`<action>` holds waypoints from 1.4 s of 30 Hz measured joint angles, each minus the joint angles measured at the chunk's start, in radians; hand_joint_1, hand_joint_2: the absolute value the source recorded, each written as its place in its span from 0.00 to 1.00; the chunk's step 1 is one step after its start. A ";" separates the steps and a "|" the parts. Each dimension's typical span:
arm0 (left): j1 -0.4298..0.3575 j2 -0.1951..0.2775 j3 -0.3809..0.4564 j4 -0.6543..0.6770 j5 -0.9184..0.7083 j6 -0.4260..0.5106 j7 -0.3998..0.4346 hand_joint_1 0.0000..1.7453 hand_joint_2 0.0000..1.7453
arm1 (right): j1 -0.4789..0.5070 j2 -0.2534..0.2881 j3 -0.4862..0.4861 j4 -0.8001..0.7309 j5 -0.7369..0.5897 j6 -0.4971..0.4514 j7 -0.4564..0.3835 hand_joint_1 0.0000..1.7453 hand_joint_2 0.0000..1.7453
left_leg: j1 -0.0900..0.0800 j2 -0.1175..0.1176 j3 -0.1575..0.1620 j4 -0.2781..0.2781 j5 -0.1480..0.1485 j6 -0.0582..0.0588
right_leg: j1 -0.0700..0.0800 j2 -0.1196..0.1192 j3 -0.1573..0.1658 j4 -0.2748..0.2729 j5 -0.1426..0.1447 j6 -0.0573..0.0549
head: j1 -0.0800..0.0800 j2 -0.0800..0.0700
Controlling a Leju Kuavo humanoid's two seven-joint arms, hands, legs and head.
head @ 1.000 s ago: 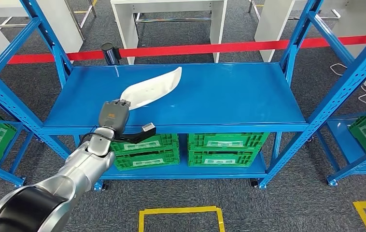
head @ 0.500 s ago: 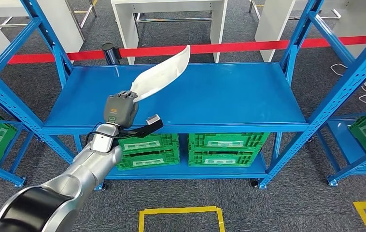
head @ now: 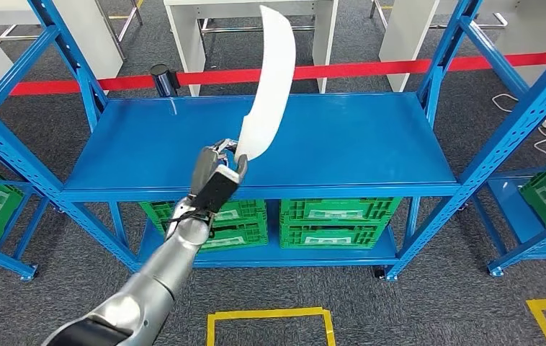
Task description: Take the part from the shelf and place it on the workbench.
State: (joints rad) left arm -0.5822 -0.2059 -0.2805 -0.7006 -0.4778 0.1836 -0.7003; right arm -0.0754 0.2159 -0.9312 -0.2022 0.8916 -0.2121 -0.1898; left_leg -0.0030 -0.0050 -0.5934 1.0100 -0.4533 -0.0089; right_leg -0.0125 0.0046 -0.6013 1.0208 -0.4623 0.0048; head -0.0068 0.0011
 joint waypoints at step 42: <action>0.341 0.105 -0.432 -0.714 0.059 -0.086 0.000 1.00 1.00 | 0.005 0.002 0.002 0.000 0.060 -0.002 0.012 0.00 0.00 | 0.027 0.001 -0.121 0.262 -0.150 -0.041 | -0.013 0.002 -0.003 0.027 -0.022 -0.020 | -0.006 0.000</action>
State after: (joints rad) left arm -0.2409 -0.1010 -0.7126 -1.4144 -0.4187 0.0977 -0.7000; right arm -0.0701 0.2178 -0.9293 -0.2018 0.9513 -0.2140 -0.1773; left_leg 0.0235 -0.0041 -0.7148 1.2722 -0.6029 -0.0497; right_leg -0.0255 0.0065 -0.6044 1.0481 -0.4841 -0.0156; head -0.0129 0.0011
